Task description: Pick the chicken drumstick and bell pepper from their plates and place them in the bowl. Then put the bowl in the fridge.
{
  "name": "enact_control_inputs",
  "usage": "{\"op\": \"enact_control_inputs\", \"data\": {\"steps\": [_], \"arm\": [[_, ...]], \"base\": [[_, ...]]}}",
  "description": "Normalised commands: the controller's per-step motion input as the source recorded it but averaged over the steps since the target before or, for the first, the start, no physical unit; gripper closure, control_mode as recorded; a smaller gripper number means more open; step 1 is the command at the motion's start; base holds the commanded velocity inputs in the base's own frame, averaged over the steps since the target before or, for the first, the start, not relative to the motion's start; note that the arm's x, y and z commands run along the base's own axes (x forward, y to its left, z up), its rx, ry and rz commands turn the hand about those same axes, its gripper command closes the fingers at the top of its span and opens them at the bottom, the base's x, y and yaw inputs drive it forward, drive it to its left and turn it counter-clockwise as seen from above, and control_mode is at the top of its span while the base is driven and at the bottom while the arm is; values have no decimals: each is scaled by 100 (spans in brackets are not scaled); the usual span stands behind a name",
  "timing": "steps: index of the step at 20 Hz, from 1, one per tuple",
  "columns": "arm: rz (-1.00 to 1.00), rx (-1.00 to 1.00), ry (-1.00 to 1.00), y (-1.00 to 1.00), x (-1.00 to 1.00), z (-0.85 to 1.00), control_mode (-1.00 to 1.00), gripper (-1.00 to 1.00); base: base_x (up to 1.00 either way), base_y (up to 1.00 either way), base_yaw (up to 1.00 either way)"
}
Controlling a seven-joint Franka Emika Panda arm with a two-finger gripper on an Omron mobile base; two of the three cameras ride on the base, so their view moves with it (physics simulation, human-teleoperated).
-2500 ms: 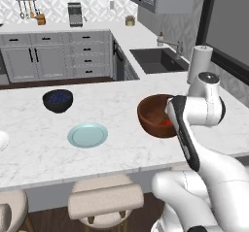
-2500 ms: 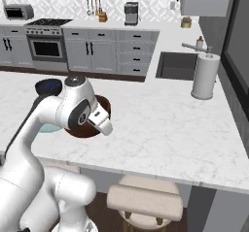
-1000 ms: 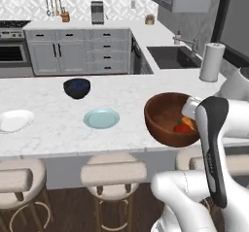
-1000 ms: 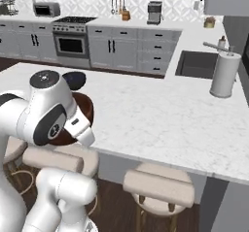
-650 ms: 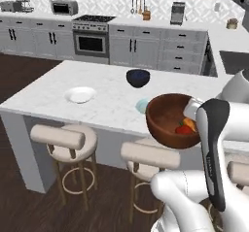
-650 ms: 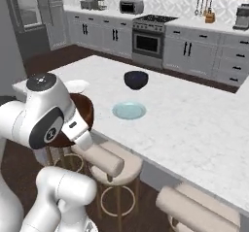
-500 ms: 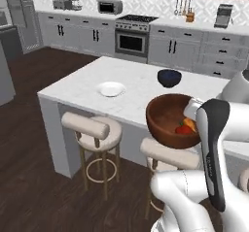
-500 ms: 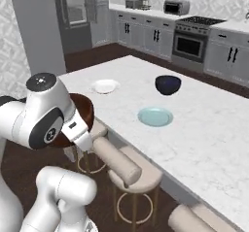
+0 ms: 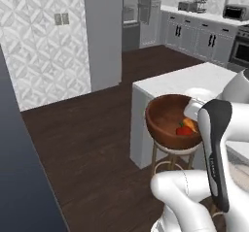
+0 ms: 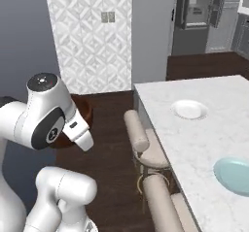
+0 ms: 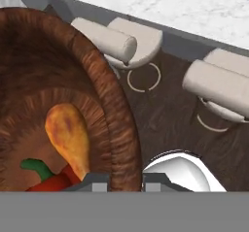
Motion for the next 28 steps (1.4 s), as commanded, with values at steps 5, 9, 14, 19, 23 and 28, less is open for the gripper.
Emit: {"op": "enact_control_inputs", "data": {"steps": [5,9,14,19,23,28], "arm": [[0,0,0,0,0,0,100,100],[0,0,0,0,0,0,100,100],[0,0,0,0,0,0,100,100],[0,0,0,0,0,0,100,100],[0,0,0,0,0,0,100,100],[0,0,0,0,0,0,100,100]], "base": [[100,22,56],[100,43,29],[100,85,-3],[100,52,-28],[94,9,-62],[76,42,-76]]}}
